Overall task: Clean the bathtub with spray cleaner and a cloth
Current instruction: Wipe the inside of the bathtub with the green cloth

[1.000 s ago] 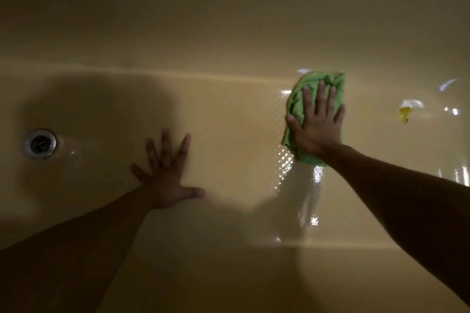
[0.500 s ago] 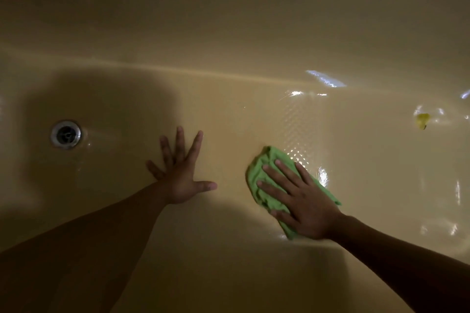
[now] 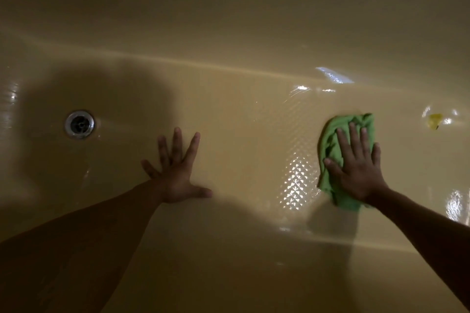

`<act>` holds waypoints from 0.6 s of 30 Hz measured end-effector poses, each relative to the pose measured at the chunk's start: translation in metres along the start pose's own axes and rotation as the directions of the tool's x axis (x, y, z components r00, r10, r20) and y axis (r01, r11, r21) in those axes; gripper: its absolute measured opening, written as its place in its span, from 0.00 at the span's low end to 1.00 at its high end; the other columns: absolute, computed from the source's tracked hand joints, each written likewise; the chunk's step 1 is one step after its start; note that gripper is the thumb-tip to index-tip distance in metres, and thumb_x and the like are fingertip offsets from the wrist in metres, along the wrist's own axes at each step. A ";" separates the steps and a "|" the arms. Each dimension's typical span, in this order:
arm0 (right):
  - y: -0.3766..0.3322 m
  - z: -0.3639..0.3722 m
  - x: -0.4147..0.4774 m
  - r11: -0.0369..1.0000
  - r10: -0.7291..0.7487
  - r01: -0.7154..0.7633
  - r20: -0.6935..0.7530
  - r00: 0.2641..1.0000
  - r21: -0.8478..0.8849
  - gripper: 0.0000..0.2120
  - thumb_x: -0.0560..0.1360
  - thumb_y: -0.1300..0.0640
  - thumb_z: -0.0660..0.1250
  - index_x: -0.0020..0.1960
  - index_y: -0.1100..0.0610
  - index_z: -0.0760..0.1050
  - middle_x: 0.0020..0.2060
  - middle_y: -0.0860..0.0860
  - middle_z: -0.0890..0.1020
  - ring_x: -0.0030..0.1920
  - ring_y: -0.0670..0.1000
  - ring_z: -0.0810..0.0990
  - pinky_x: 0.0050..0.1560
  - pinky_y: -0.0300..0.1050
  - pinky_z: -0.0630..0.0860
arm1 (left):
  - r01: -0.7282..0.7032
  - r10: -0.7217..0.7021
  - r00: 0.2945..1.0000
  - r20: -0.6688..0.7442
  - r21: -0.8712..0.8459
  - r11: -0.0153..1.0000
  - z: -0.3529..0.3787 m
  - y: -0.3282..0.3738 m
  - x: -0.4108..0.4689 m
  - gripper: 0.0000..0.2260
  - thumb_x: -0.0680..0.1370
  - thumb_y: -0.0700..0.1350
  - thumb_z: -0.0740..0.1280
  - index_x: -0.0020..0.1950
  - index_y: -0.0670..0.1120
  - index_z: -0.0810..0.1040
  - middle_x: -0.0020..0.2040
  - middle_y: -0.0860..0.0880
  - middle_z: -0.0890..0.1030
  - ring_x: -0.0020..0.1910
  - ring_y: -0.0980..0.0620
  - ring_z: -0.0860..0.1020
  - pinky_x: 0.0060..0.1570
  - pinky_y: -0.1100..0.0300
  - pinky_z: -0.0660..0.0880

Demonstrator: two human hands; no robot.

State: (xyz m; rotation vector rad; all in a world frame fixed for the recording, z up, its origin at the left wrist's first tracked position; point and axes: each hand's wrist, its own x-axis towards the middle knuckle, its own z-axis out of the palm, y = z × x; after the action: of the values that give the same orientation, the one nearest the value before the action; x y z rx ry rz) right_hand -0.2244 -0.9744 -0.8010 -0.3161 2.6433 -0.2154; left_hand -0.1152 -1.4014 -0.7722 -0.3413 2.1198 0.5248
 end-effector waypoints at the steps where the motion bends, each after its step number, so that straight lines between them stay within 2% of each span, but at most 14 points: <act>1: -0.006 -0.004 0.014 0.999 0.051 -0.050 -0.014 0.999 0.017 0.40 0.75 0.27 0.43 0.81 0.41 0.34 0.81 0.46 0.33 0.80 0.51 0.30 0.77 0.64 0.36 | 0.000 0.000 1.000 0.010 0.003 1.000 0.000 0.000 0.000 0.66 0.60 0.75 0.75 0.71 0.70 0.20 0.67 0.56 0.11 0.68 0.39 0.15 0.65 0.18 0.39; 4: -0.035 -0.014 0.055 0.987 0.159 -0.156 -0.058 0.986 0.046 0.44 0.73 0.27 0.42 0.82 0.45 0.35 0.81 0.50 0.33 0.80 0.55 0.31 0.77 0.67 0.36 | 0.004 -0.005 0.999 0.032 0.009 1.000 -0.003 0.002 -0.001 0.68 0.59 0.74 0.76 0.70 0.69 0.19 0.66 0.55 0.10 0.66 0.38 0.14 0.65 0.18 0.38; 7: -0.076 -0.019 0.087 0.989 0.145 -0.144 -0.084 0.986 0.015 0.43 0.75 0.30 0.44 0.83 0.48 0.35 0.81 0.54 0.33 0.80 0.59 0.32 0.76 0.69 0.37 | 0.014 -0.014 0.999 0.045 0.003 1.000 -0.005 0.004 -0.001 0.68 0.60 0.71 0.79 0.71 0.69 0.20 0.65 0.54 0.10 0.66 0.37 0.14 0.65 0.18 0.38; 12: -0.147 -0.004 0.098 0.989 -0.081 0.076 -0.036 0.996 -0.129 0.40 0.77 0.31 0.41 0.82 0.48 0.33 0.81 0.56 0.33 0.80 0.62 0.31 0.75 0.68 0.34 | 0.023 -0.022 0.999 0.050 -0.003 1.000 -0.007 0.005 -0.003 0.69 0.61 0.69 0.80 0.72 0.68 0.20 0.65 0.53 0.09 0.67 0.36 0.14 0.65 0.18 0.38; 18: -0.186 0.028 0.047 0.895 -0.387 0.397 0.088 0.918 -0.205 0.36 0.80 0.33 0.41 0.83 0.46 0.36 0.81 0.54 0.34 0.80 0.59 0.30 0.77 0.69 0.37 | -0.006 0.007 0.999 0.044 -0.042 0.999 -0.009 0.001 -0.007 0.68 0.62 0.67 0.80 0.72 0.69 0.21 0.65 0.54 0.10 0.65 0.38 0.13 0.66 0.19 0.34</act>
State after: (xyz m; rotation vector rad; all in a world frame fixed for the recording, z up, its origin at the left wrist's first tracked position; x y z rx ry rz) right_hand -0.2170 -1.1679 -0.8080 -0.9213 2.5352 -0.0409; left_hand -0.1181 -1.4043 -0.7619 -0.3433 2.0705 0.5758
